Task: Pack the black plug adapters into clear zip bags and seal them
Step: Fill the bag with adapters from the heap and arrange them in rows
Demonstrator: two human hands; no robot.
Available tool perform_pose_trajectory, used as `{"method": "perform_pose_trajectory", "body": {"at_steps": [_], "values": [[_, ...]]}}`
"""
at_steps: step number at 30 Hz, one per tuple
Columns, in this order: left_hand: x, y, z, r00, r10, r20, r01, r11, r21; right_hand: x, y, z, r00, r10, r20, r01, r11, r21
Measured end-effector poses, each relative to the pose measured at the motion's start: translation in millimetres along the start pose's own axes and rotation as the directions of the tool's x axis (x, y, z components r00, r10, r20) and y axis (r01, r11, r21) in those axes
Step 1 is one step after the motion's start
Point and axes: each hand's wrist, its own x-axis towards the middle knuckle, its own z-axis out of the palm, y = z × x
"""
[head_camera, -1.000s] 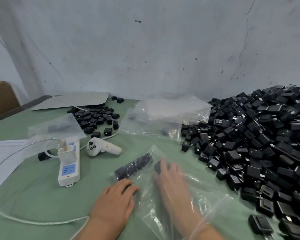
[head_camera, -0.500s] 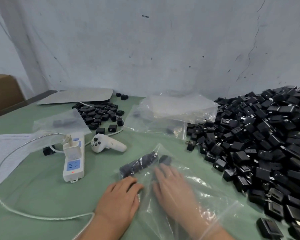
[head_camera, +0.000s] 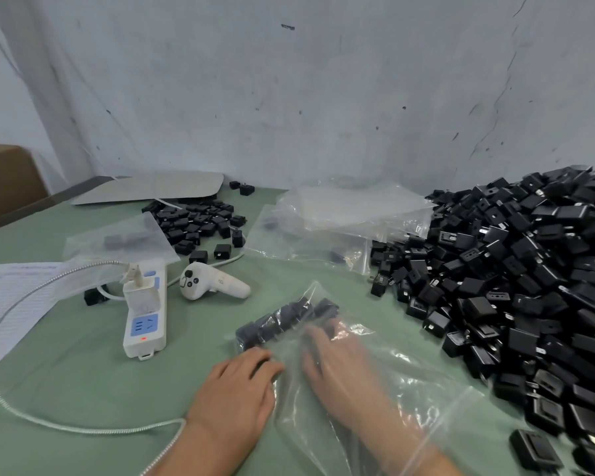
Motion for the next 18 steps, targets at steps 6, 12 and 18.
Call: {"method": "perform_pose_trajectory", "body": {"at_steps": [6, 12, 18], "values": [[0.2, 0.1, 0.4, 1.0, 0.002, -0.001, -0.002, 1.0, -0.004, -4.8, -1.8, -0.6, 0.996, 0.084, -0.001, -0.084, 0.996, -0.014], [-0.9, -1.5, 2.1, 1.0, -0.007, 0.021, 0.008, 1.0, -0.013, -2.2, 2.1, 3.2, 0.998, 0.055, 0.009, -0.055, 0.998, -0.004], [-2.5, -1.8, 1.8, 1.0, -0.016, 0.017, 0.016, 1.0, -0.015, 4.8, 2.0, 5.4, 0.996, 0.082, -0.036, -0.084, 0.995, -0.057]]}}
